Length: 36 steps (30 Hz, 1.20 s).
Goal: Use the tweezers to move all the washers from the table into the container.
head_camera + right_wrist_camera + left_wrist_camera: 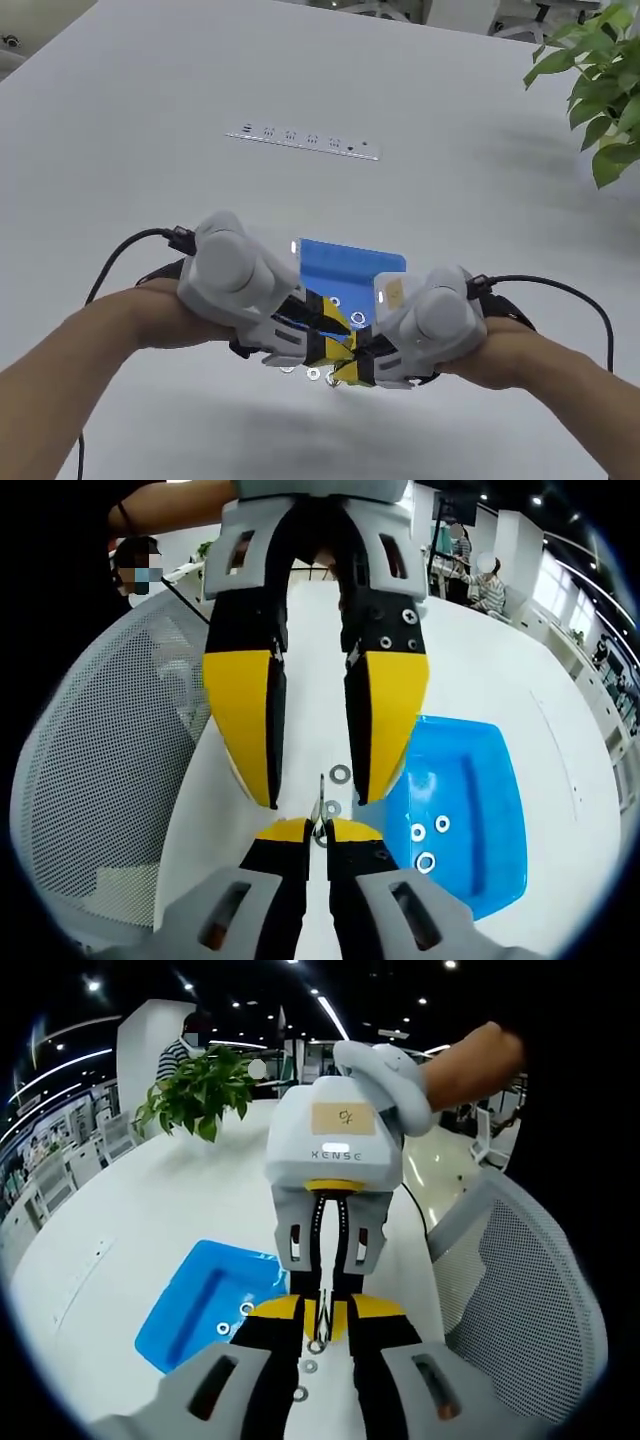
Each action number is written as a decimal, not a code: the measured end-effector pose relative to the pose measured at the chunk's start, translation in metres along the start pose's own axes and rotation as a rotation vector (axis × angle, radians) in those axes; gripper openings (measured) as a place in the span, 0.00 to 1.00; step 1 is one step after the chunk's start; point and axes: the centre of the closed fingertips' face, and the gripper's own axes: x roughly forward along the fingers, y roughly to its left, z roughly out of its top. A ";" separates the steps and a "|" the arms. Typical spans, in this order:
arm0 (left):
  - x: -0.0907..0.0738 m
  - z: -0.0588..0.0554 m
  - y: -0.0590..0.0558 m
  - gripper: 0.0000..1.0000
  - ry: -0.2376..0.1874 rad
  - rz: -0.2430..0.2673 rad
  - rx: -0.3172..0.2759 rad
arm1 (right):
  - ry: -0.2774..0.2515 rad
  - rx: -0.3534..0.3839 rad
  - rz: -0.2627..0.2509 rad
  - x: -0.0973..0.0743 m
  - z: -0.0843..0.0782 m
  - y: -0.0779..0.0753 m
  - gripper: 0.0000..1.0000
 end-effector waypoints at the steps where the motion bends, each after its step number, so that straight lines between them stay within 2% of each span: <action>1: -0.001 0.000 0.000 0.24 -0.002 0.002 -0.001 | 0.000 -0.001 0.000 0.000 0.000 0.000 0.06; 5: -0.004 -0.002 0.001 0.30 -0.022 0.020 -0.023 | 0.003 -0.001 0.001 -0.001 0.000 0.000 0.06; 12: -0.011 -0.004 0.003 0.52 -0.060 0.060 -0.052 | -0.008 0.009 -0.007 -0.004 0.003 -0.001 0.06; 18: -0.019 -0.007 0.008 0.66 -0.080 0.103 -0.089 | -0.020 0.008 -0.012 -0.010 0.009 -0.003 0.06; 22: -0.024 -0.007 0.011 0.72 -0.102 0.129 -0.110 | -0.027 0.003 -0.017 -0.015 0.015 -0.004 0.06; 27: -0.028 -0.012 0.014 0.84 -0.106 0.149 -0.128 | -0.029 -0.004 -0.016 -0.021 0.020 -0.004 0.06; 36: -0.036 -0.018 0.017 0.97 -0.143 0.177 -0.163 | -0.027 -0.018 -0.007 -0.037 0.030 -0.006 0.06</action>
